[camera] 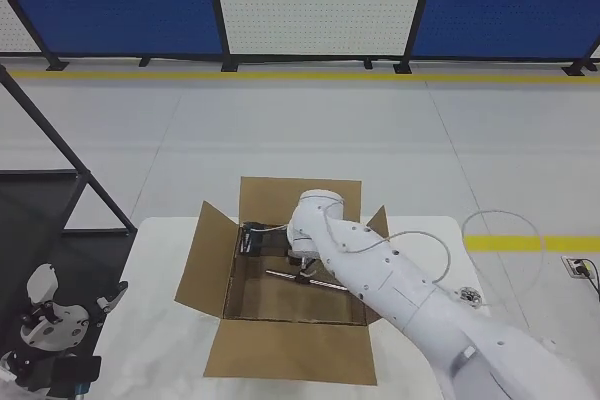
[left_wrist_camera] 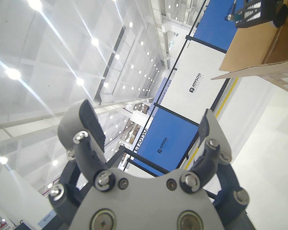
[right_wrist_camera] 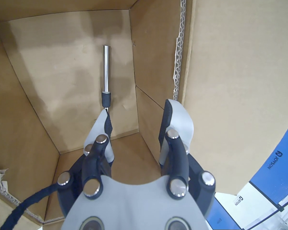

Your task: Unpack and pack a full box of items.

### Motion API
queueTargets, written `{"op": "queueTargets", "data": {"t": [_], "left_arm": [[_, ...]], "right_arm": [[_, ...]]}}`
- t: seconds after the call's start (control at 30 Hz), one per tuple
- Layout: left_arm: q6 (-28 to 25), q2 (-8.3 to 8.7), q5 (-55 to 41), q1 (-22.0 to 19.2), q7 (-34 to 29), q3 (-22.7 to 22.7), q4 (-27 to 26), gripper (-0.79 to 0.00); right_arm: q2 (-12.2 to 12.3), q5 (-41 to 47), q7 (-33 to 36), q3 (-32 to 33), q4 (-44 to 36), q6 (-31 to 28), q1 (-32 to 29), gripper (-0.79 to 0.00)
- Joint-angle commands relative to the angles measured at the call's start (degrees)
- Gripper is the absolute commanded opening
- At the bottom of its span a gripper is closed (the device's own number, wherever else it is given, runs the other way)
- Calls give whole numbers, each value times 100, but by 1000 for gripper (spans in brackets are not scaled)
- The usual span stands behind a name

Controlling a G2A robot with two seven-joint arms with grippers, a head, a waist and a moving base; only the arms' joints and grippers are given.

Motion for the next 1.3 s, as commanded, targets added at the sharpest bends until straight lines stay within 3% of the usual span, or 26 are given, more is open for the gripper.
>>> {"op": "queueTargets", "data": {"t": [0.0,0.13,0.3,0.5,0.57,0.67,0.73,0.8,0.83,0.87,0.97,1.13,1.27], "left_arm": [[0,0,0,0,0,0,0,0],[0,0,0,0,0,0,0,0],[0,0,0,0,0,0,0,0],[0,0,0,0,0,0,0,0],[0,0,0,0,0,0,0,0],[0,0,0,0,0,0,0,0],[0,0,0,0,0,0,0,0],[0,0,0,0,0,0,0,0],[0,0,0,0,0,0,0,0],[0,0,0,0,0,0,0,0],[0,0,0,0,0,0,0,0],[0,0,0,0,0,0,0,0],[0,0,0,0,0,0,0,0]], "right_arm": [[312,-178,397,243,-915,258,-257,-185],[929,-727,1215,891,-2880,788,-1071,-135],[1596,-1584,1857,2035,-5196,1098,-2506,-55],[2008,-2110,1917,3319,-6855,1260,-3963,-117],[2092,-2104,1819,3728,-7253,1266,-4358,-102],[2197,-2026,1649,4344,-7756,1314,-4946,-95],[2249,-1945,1529,4745,-8029,1438,-5321,-9],[2293,-1838,1384,5139,-8261,1539,-5687,-95],[2315,-1775,1299,5339,-8369,1552,-5868,-83],[2336,-1708,1212,5541,-8463,1545,-6052,0],[2392,-1470,910,6141,-8692,1507,-6592,0],[2453,-1021,493,6964,-8711,1468,-7253,0],[2478,-504,525,7326,-8280,1604,-7356,0]]}}
